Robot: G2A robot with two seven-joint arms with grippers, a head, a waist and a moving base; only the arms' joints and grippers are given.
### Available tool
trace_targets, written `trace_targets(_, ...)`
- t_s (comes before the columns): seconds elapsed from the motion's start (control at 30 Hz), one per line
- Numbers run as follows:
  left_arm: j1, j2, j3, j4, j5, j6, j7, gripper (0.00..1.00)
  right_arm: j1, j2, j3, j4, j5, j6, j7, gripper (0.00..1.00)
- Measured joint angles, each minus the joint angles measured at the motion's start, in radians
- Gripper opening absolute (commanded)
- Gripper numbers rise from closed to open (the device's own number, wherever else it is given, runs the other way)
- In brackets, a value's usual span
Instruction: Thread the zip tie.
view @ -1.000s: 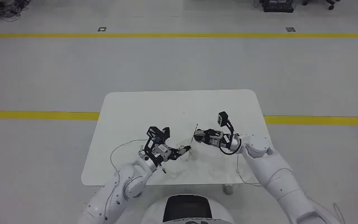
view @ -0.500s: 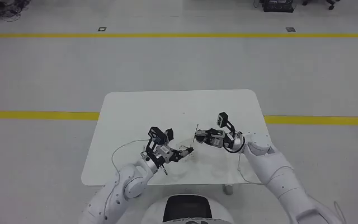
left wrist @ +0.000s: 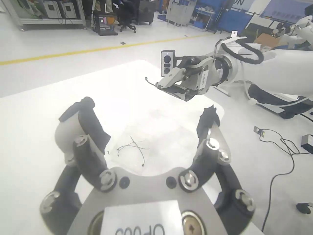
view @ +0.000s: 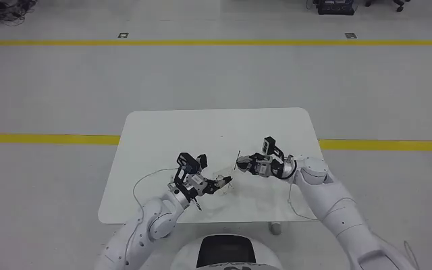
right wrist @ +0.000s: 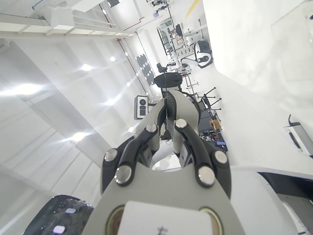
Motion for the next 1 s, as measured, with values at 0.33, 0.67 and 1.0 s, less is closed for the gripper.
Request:
trace_targets(0.33, 0.0, 0.0, 0.0, 0.0, 0.0, 0.0, 0.0, 1.0, 0.011, -0.003, -0.02, -0.005, -0.024, 0.02, -0.063, 0.0)
trace_targets(0.67, 0.0, 0.0, 0.0, 0.0, 0.0, 0.0, 0.0, 1.0, -0.018, 0.0, -0.026, -0.061, -0.078, -0.001, -0.18, 0.0)
trace_targets(1.0, 0.0, 0.0, 0.0, 0.0, 0.0, 0.0, 0.0, 1.0, -0.018, 0.0, -0.025, -0.062, -0.08, -0.002, -0.183, 0.0)
